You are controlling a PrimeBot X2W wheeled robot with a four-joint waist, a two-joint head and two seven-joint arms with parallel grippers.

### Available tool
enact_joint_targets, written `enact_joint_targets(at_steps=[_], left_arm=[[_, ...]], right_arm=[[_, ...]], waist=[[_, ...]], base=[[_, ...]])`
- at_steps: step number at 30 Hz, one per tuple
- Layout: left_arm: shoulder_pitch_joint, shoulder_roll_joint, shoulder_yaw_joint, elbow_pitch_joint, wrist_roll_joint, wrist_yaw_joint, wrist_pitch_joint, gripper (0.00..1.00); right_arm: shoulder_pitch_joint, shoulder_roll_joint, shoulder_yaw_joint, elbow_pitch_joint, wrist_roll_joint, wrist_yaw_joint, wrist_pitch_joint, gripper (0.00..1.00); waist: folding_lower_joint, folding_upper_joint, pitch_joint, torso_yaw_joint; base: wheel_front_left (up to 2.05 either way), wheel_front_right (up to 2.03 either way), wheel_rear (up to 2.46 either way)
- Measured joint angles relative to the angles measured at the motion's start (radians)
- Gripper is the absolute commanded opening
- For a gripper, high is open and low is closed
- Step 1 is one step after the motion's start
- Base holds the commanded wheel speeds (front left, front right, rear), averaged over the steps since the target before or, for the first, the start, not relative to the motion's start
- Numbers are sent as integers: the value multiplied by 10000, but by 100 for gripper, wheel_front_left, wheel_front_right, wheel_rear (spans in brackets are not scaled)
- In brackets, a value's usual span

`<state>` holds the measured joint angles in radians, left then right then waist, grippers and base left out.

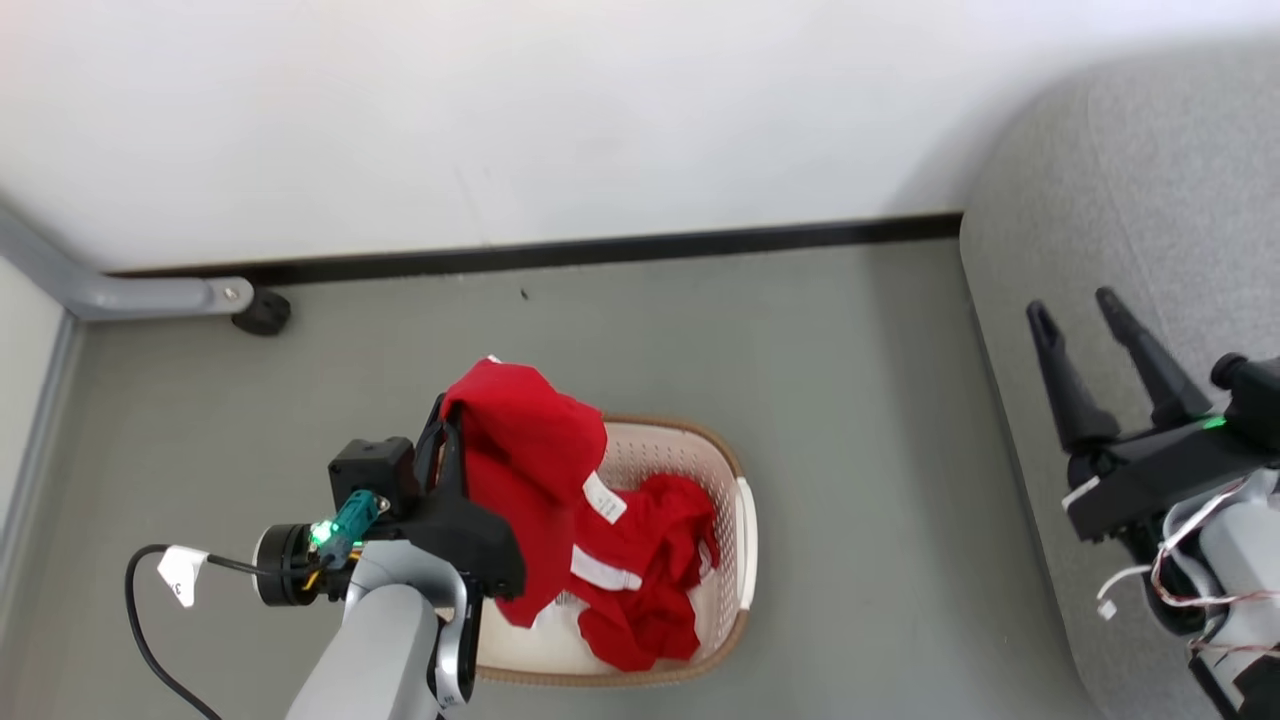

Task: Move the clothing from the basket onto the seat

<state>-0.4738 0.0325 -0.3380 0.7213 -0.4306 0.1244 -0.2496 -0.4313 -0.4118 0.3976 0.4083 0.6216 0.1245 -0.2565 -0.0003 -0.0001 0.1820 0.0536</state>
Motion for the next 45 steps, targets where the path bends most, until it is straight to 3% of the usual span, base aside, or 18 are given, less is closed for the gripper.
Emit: enact_joint_targets(at_steps=[13, 28, 34, 45], left_arm=[[144, 4, -113, -2523, 865, 0, -2, 0], [-610, 38, -247, -4686, 1549, 0, -4, 0], [-704, 36, -263, -4863, 1785, 0, -6, 0], [-721, 35, -410, -4970, 1816, 0, -31, 0]], right_arm=[[595, 485, 148, 199, -255, 0, 0, 100], [720, 537, 180, -10, -431, 0, 0, 100], [228, 562, 784, -849, -606, 0, -2, 100], [-938, 477, 2778, -2506, -627, 0, -2, 100]], waist=[[0, 0, -1175, 210], [3, 0, -1113, 256], [3, 1, -1030, 260], [3, 2, -912, 369]], base=[[0, 0, 0], [0, 0, 0], [0, 0, 0], [0, 0, 0]])
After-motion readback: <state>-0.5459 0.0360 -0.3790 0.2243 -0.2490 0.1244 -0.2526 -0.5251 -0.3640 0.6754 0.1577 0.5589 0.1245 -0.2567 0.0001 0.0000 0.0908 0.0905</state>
